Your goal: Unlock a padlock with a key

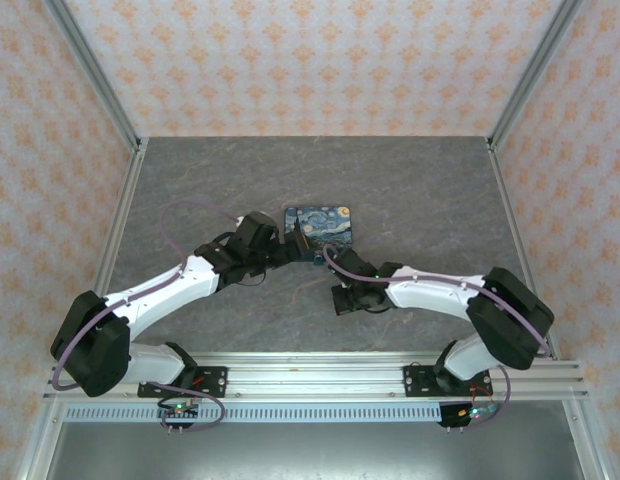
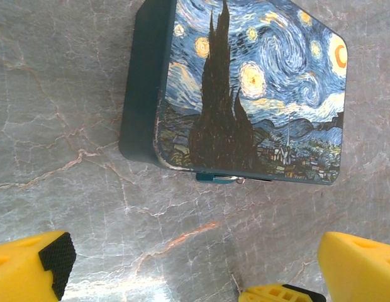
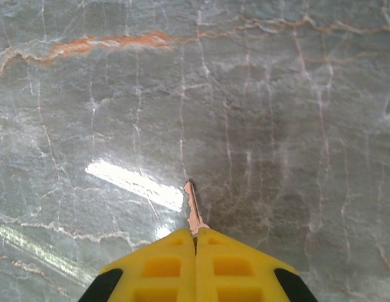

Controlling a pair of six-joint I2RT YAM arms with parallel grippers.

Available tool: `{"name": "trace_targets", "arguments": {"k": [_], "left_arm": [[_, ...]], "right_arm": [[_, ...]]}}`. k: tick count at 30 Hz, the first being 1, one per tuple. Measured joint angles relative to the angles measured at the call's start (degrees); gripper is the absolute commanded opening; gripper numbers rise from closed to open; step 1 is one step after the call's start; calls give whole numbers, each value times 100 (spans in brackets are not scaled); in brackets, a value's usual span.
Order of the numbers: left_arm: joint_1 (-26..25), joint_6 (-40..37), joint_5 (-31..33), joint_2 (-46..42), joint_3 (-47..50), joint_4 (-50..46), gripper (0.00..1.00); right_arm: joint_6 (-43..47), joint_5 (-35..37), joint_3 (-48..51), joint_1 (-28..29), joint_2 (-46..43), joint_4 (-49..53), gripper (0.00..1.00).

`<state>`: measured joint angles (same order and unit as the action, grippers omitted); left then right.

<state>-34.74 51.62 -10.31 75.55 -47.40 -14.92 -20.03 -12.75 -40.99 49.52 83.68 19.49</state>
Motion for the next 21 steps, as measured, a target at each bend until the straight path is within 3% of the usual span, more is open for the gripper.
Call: {"name": "trace_targets", "arguments": {"k": [6, 15, 21], "left_arm": [[0, 57, -116, 35, 0, 127, 100], [-2, 304, -439, 190, 195, 487, 100], [-179, 658, -754, 442, 293, 809, 89]], "right_arm": [[-251, -372, 361, -293, -577, -275, 0], [-426, -595, 374, -323, -660, -529, 0], [-573, -721, 376, -323, -796, -614, 0]]}}
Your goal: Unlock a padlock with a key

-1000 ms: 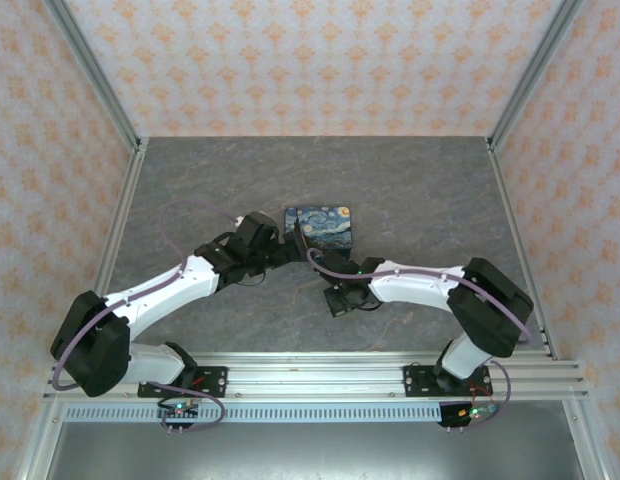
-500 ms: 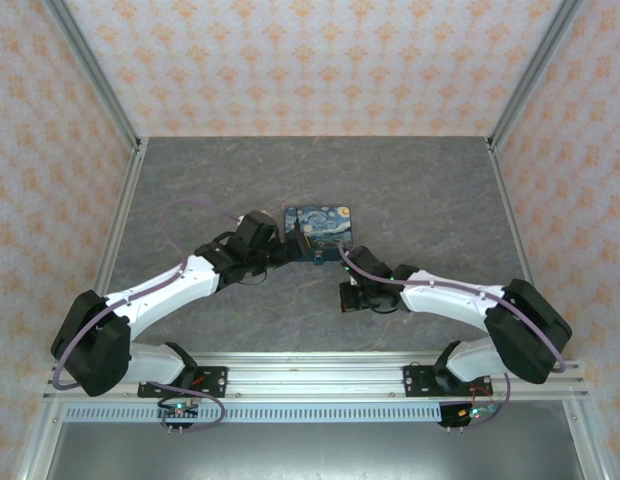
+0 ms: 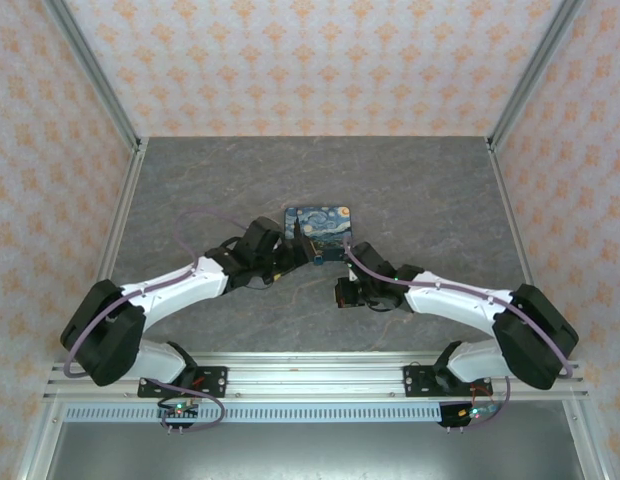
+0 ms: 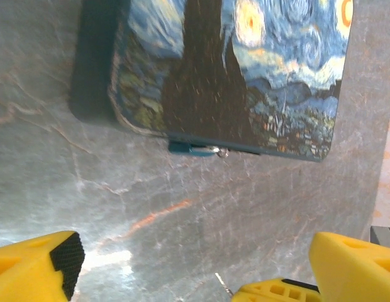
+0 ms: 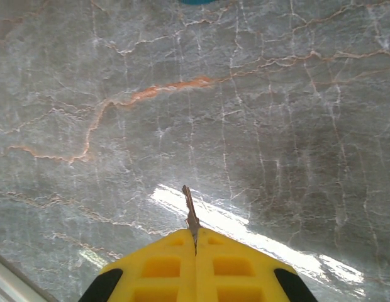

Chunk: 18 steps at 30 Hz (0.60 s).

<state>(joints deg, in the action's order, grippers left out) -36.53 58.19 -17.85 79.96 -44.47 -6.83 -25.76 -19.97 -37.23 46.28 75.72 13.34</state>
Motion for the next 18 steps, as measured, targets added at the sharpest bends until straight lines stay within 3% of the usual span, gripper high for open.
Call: {"name": "trace_targets", "arguments": {"k": [10, 18], "left_arm": [[-715, 452, -192, 964, -599, 50, 79], [-772, 997, -254, 1388, -664, 203, 65]], "right_arm": [[-44, -66, -267, 0, -76, -15, 0], [-46, -68, -295, -11, -103, -9, 0]]}}
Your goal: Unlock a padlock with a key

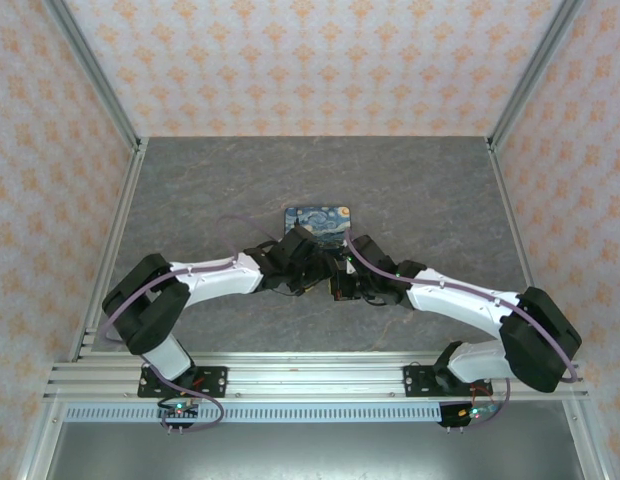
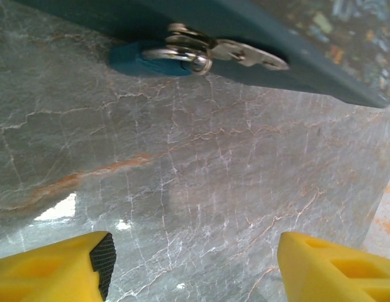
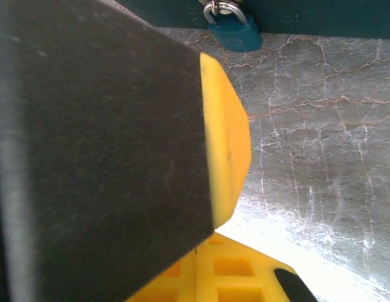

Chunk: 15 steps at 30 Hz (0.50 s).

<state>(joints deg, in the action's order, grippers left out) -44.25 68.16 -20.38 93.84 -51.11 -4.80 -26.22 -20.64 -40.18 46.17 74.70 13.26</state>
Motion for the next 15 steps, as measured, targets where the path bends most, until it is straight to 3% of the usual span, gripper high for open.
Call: {"name": "trace_targets", "arguments": {"k": [15], "left_arm": [[-35, 407, -26, 267, -131, 59, 40]], "right_arm": [[-17, 2, 2, 0, -52, -4, 0]]}}
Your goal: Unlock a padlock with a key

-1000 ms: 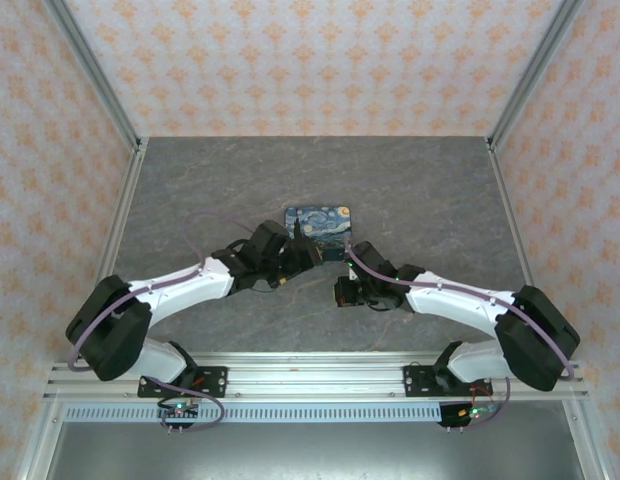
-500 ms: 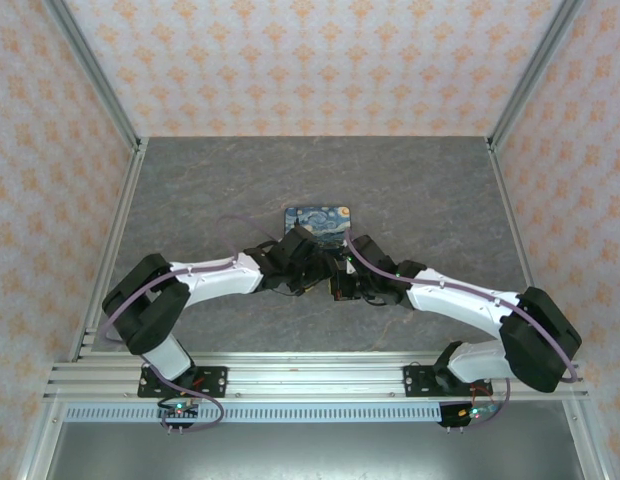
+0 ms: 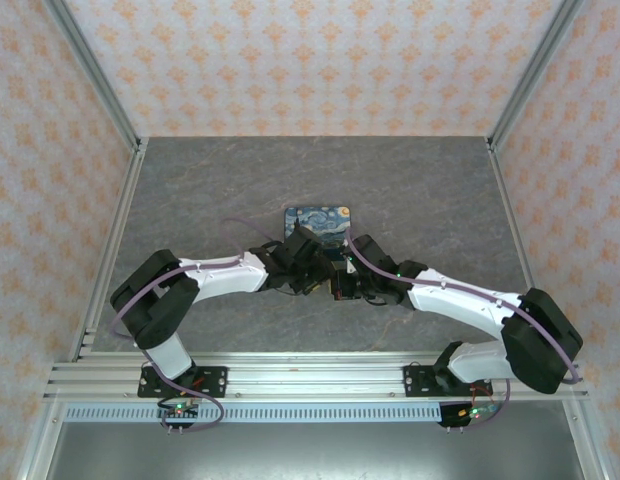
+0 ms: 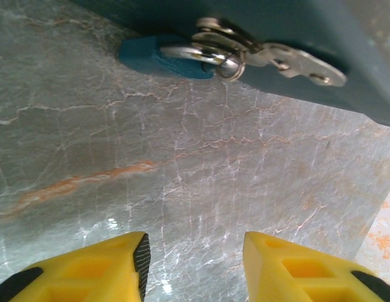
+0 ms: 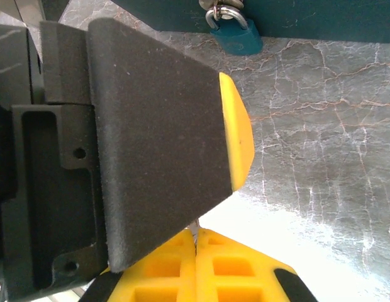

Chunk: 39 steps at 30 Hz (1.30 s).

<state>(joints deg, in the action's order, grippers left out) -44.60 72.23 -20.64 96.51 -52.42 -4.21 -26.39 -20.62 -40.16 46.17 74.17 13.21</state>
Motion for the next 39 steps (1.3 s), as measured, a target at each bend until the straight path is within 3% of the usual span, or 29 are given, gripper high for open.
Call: {"name": "trace_targets", "arguments": {"k": [12, 17, 22, 27, 30, 32, 33, 39], "left_arm": [[-68, 42, -13, 15, -46, 72, 17], [-70, 35, -13, 52, -46, 68, 1], [-79, 42, -7, 52, -46, 72, 0], [-79, -83, 37, 44, -46, 188, 0], [-74, -376, 125, -55, -46, 186, 0], [-44, -612, 205, -243, -46, 173, 0], [-13, -737, 260, -372, -46, 168, 0], [291, -1438, 573, -1169, -46, 184, 0]], "right_arm": [[-2, -31, 37, -2, 0, -7, 0], [-4, -42, 44, -11, 0, -9, 0], [-24, -46, 46, -20, -7, -13, 0], [-219, -46, 184, -247, -345, 7, 49], [-411, -22, 299, -581, -942, 0, 63], [-525, 4, 299, -809, -1305, -2, 82], [-557, 24, 297, -927, -1460, 2, 100], [-699, 201, 289, -1438, -1670, 68, 99]]}}
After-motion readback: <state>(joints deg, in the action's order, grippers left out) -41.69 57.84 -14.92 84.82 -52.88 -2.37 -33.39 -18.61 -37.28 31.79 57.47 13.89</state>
